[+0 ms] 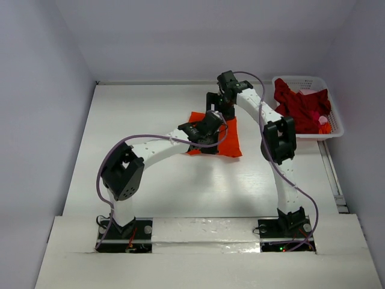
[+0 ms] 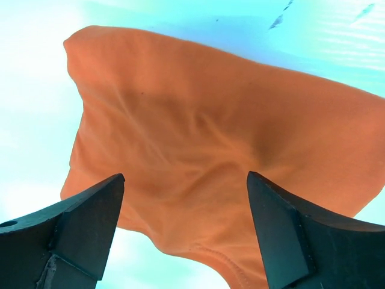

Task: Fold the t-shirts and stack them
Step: Smooth out wrinkles on the folded tshirt

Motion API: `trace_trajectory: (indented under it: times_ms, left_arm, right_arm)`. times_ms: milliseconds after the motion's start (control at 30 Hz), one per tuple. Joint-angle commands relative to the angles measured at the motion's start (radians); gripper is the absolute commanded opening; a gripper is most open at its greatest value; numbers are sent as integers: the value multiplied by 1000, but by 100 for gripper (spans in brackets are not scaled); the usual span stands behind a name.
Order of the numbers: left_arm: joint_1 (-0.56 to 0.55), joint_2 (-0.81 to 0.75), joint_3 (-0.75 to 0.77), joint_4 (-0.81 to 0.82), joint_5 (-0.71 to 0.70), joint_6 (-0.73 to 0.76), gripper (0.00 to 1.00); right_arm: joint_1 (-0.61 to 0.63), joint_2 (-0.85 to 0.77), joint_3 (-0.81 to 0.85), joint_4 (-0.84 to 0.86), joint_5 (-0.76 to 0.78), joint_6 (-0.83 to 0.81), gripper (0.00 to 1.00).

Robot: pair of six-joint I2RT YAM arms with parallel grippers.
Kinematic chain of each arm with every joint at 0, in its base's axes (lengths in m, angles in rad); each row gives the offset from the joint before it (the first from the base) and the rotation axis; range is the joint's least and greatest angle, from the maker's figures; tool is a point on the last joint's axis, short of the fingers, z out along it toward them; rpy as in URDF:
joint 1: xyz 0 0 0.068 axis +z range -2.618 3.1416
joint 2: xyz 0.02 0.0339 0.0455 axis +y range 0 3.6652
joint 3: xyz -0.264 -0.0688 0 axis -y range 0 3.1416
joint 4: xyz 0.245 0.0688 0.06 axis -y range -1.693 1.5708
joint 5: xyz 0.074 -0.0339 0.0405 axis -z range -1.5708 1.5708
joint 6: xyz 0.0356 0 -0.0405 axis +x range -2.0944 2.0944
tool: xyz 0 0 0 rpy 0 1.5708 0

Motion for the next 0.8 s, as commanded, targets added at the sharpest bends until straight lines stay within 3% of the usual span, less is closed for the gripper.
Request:
trace_trajectory:
  times_ms: [0, 67, 233, 367, 467, 767]
  left_arm:
    - [-1, -69, 28, -27, -63, -19, 2]
    - [-1, -78, 36, -55, -153, -40, 1]
    - [62, -141, -10, -35, -281, -94, 0]
    - [166, -109, -7, 10, -249, -76, 0]
    - [217, -60, 17, 49, -243, -37, 0]
    - [260, 138, 180, 85, -204, 26, 0]
  right_arm:
    - [-4, -82, -27, 21, -23, -29, 86]
    - [-4, -135, -70, 32, -11, -32, 82]
    - [-4, -275, -188, 78, 129, -26, 56]
    - [-4, -315, -274, 96, 147, -6, 38]
    - [-4, -303, -317, 108, 107, 20, 1]
    - [-4, -358, -518, 213, 57, 59, 0]
